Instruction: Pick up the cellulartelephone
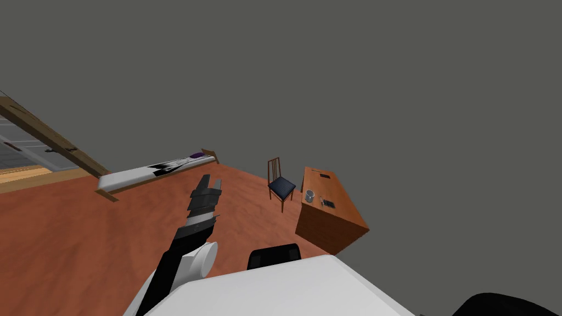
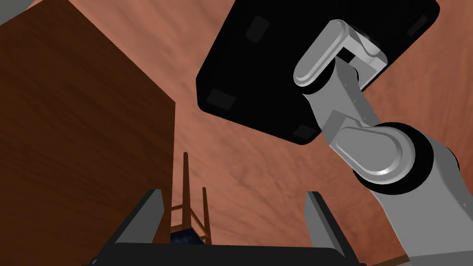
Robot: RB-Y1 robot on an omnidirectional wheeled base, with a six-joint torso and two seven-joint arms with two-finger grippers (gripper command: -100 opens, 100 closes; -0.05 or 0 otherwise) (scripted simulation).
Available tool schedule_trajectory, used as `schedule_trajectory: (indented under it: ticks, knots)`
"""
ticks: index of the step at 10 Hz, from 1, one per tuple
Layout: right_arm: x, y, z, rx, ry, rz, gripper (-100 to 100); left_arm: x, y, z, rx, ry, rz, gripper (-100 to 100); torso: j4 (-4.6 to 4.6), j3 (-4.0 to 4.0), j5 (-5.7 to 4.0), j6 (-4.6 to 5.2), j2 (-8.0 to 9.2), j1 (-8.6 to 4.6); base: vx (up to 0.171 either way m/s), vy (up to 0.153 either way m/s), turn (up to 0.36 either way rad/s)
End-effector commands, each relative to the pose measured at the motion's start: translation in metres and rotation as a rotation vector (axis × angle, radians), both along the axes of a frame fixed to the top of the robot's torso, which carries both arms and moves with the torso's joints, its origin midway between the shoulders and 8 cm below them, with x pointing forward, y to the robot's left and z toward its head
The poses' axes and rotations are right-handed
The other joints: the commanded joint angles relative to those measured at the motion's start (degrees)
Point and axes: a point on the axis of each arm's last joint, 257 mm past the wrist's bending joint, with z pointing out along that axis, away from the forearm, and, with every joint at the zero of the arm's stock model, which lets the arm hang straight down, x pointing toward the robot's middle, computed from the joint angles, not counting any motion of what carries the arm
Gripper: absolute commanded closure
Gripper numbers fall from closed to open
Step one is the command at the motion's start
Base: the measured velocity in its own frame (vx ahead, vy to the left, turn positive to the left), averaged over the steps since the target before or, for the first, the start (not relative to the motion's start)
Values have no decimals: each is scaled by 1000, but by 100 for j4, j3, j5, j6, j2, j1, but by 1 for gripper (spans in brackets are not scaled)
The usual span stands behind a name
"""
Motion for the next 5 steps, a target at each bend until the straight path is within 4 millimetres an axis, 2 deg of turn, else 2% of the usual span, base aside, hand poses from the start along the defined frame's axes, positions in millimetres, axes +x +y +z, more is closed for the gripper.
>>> schedule_trajectory:
  ticks: [1, 2, 3, 4, 5]
  knots:
    - [-7, -20, 1, -35, 17, 17, -100, 0, 0, 0, 0, 0, 0, 0, 0, 0, 0, 0, 0, 0, 96, 5, 150]
    - [-14, -44, 5, -84, 40, 58, -100, 0, 0, 0, 0, 0, 0, 0, -2, -3, 0, 4, -4, -2, 155, -2, 241]
    - [-16, -48, 5, -92, 45, 55, -100, 0, 0, 0, 0, 0, 0, 0, -5, -14, 0, -2, -24, -5, 164, -4, 130]
    - [-22, -74, 10, -141, 67, 90, -100, 0, 0, 0, 0, 0, 0, 0, -7, -18, -3, 4, -29, -4, 153, -4, 199]
    - [-24, -77, 10, -148, 70, 87, -100, 0, 0, 0, 0, 0, 0, 0, -7, -18, 0, 0, -30, -4, 119, -2, 146]
